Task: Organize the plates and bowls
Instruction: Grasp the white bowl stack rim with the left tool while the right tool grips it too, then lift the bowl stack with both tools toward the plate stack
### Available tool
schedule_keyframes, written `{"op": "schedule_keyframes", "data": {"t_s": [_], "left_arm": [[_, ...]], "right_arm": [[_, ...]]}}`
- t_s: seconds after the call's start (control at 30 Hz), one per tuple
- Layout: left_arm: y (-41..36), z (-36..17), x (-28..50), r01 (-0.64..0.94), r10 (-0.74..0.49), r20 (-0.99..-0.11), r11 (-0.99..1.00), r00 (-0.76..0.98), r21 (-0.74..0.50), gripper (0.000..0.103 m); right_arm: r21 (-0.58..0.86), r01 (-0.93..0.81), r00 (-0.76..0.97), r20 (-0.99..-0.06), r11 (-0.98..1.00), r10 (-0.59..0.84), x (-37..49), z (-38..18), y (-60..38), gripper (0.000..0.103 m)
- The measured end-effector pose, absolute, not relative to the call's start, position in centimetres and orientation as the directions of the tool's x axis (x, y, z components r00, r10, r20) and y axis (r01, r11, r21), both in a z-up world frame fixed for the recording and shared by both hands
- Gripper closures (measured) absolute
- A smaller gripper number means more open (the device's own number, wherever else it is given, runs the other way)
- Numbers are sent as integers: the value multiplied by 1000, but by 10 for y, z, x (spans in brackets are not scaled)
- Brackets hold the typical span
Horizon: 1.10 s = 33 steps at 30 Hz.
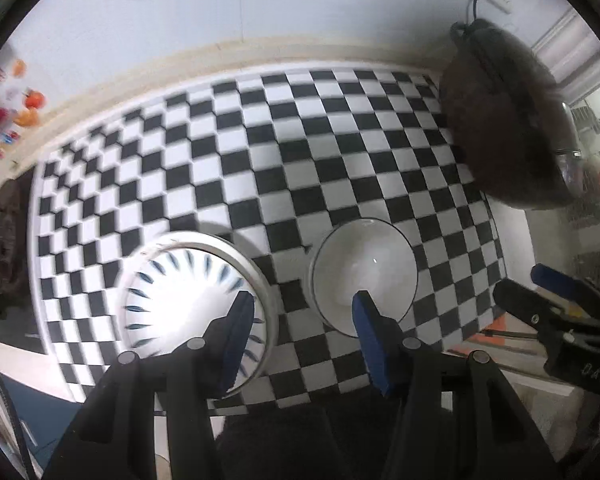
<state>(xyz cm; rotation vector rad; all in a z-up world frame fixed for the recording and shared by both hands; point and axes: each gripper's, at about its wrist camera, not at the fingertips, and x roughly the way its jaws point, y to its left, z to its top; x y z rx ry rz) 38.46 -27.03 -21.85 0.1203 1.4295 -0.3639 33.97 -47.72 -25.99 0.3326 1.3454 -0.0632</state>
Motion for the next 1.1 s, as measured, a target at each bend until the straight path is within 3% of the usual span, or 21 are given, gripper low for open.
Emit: {"op": "schedule_keyframes", "data": {"t_s": [0.37,0.7,1.1], "left_arm": [[-276,-302,438,210,-280,-951,930,-131,-302,54],[-289,-351,453,200,-263,-931,927,-252,-317,54],[-298,-377,453,185,-293,-897,912,-331,-366,54]], "right_arm": [[248,302,125,-968,921,219,364,-354,-484,18],[314,348,70,-948,883,310,383,-415,-480,20],[379,375,29,-917,846,398,400,-452,-471,33]]}}
